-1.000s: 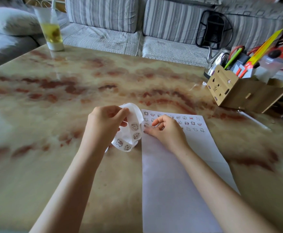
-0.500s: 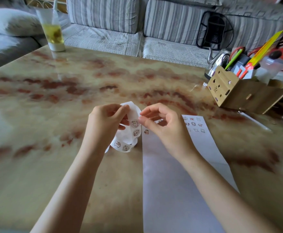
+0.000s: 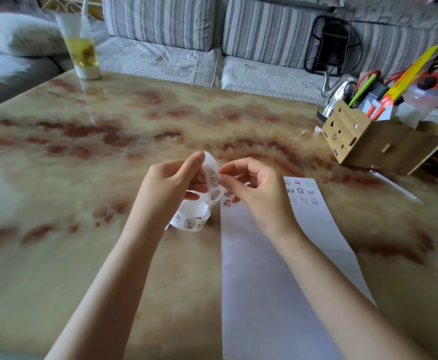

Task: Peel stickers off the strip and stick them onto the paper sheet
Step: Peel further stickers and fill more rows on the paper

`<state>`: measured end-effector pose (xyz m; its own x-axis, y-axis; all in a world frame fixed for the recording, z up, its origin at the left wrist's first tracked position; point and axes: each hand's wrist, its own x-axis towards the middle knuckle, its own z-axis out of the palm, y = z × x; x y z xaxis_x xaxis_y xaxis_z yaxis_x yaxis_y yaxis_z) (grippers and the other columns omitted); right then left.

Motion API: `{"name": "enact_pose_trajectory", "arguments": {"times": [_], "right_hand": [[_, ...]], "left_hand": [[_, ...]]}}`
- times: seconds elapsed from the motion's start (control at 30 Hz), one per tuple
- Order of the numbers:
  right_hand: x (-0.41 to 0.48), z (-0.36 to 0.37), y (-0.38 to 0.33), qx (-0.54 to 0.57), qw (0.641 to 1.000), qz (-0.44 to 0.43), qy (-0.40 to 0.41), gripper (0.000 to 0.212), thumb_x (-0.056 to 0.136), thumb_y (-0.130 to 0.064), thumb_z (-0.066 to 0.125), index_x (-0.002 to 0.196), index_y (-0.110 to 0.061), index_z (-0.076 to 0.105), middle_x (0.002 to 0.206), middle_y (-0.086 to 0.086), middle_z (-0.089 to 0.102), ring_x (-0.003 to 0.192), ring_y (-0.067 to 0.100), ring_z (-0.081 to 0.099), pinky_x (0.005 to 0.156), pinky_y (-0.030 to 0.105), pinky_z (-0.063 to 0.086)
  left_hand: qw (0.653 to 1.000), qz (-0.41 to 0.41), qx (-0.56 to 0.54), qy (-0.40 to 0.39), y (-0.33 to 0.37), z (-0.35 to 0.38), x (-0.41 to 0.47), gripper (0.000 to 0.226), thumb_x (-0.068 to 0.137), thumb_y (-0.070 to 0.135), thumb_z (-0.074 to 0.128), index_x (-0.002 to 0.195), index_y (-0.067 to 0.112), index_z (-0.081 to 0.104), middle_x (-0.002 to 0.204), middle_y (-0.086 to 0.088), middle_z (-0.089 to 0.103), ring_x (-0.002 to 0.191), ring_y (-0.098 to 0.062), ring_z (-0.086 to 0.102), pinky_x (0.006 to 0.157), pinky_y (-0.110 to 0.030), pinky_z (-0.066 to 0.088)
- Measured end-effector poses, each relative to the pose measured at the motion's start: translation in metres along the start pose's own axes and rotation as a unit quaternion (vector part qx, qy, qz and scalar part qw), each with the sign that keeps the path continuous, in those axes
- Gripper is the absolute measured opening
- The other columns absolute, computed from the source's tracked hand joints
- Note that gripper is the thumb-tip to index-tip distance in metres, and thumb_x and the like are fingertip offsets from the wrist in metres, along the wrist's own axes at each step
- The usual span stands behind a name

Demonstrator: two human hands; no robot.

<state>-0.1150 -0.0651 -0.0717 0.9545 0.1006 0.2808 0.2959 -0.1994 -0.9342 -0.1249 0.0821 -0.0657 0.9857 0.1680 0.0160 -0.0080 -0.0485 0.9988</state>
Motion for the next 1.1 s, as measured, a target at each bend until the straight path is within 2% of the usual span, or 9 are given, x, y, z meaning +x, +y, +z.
{"name": "enact_pose_trajectory", "arguments": {"times": [0.13, 0.27, 0.5, 0.67, 0.97, 1.03, 1.1], "right_hand": [[-0.001, 0.0003, 0.0018, 0.01, 1.0, -0.002, 0.008, 0.012, 0.084, -0.008, 0.07, 0.081, -0.02, 0.067, 0.072, -0.009, 0.065, 0.065, 0.01, 0.056, 0.058, 0.032, 0.053], [-0.0021, 0.001, 0.0033, -0.013, 1.0, -0.011, 0.01, 0.011, 0.084, -0.01, 0.07, 0.083, -0.02, 0.069, 0.077, 0.001, 0.069, 0.064, 0.013, 0.056, 0.061, 0.037, 0.053], [-0.0036, -0.0011, 0.0027, -0.031, 0.999, -0.031, 0.018, 0.011, 0.083, -0.007, 0.07, 0.083, -0.017, 0.071, 0.079, -0.004, 0.07, 0.06, 0.006, 0.056, 0.059, 0.02, 0.048], [-0.0033, -0.0002, 0.0058, -0.031, 0.999, -0.02, 0.02, 0.008, 0.083, -0.008, 0.071, 0.083, -0.017, 0.071, 0.076, -0.007, 0.069, 0.062, 0.006, 0.056, 0.061, 0.024, 0.049], [-0.0011, -0.0008, 0.0046, -0.015, 1.0, -0.007, 0.019, 0.005, 0.082, -0.009, 0.073, 0.084, -0.013, 0.071, 0.076, 0.006, 0.071, 0.064, 0.026, 0.062, 0.062, 0.042, 0.056], [-0.0012, -0.0007, 0.0042, -0.011, 1.0, -0.002, 0.016, 0.004, 0.082, -0.01, 0.073, 0.083, -0.013, 0.071, 0.075, 0.007, 0.071, 0.064, 0.025, 0.062, 0.063, 0.043, 0.056], [-0.0017, -0.0009, 0.0042, -0.019, 1.0, -0.006, 0.017, 0.005, 0.081, -0.01, 0.073, 0.081, -0.015, 0.071, 0.074, 0.004, 0.07, 0.062, 0.022, 0.061, 0.062, 0.037, 0.054]], "left_hand": [[0.999, 0.01, 0.039, -0.018, -0.0013, 0.0002, 0.0003, 0.014, 0.087, 0.021, 0.064, 0.077, 0.017, 0.073, 0.07, 0.0, 0.073, 0.065, -0.005, 0.067, 0.06, -0.019, 0.053], [0.999, 0.013, 0.046, -0.019, -0.0019, -0.0006, 0.0002, 0.015, 0.088, 0.02, 0.063, 0.076, 0.019, 0.073, 0.067, 0.003, 0.072, 0.064, -0.004, 0.067, 0.06, -0.017, 0.054], [0.999, 0.017, 0.043, -0.015, -0.0006, 0.0028, -0.0013, 0.016, 0.088, 0.018, 0.063, 0.075, 0.019, 0.072, 0.066, 0.003, 0.072, 0.063, -0.004, 0.067, 0.06, -0.016, 0.054], [0.998, 0.022, 0.058, -0.012, -0.0019, 0.0027, -0.0017, 0.014, 0.088, 0.02, 0.063, 0.083, 0.013, 0.075, 0.076, -0.004, 0.074, 0.07, -0.008, 0.069, 0.064, -0.019, 0.055], [0.998, 0.013, 0.061, -0.025, -0.002, 0.0007, -0.0003, 0.014, 0.088, 0.022, 0.063, 0.084, 0.015, 0.075, 0.079, -0.005, 0.075, 0.074, -0.01, 0.069, 0.065, -0.02, 0.055], [0.998, 0.013, 0.063, -0.026, -0.0016, 0.0008, -0.0005, 0.014, 0.087, 0.022, 0.063, 0.082, 0.016, 0.074, 0.078, -0.004, 0.075, 0.074, -0.01, 0.069, 0.066, -0.021, 0.055], [0.997, 0.011, 0.065, -0.025, -0.0013, 0.0011, -0.001, 0.014, 0.087, 0.021, 0.063, 0.08, 0.017, 0.074, 0.077, -0.004, 0.074, 0.073, -0.01, 0.069, 0.066, -0.021, 0.055]]}}
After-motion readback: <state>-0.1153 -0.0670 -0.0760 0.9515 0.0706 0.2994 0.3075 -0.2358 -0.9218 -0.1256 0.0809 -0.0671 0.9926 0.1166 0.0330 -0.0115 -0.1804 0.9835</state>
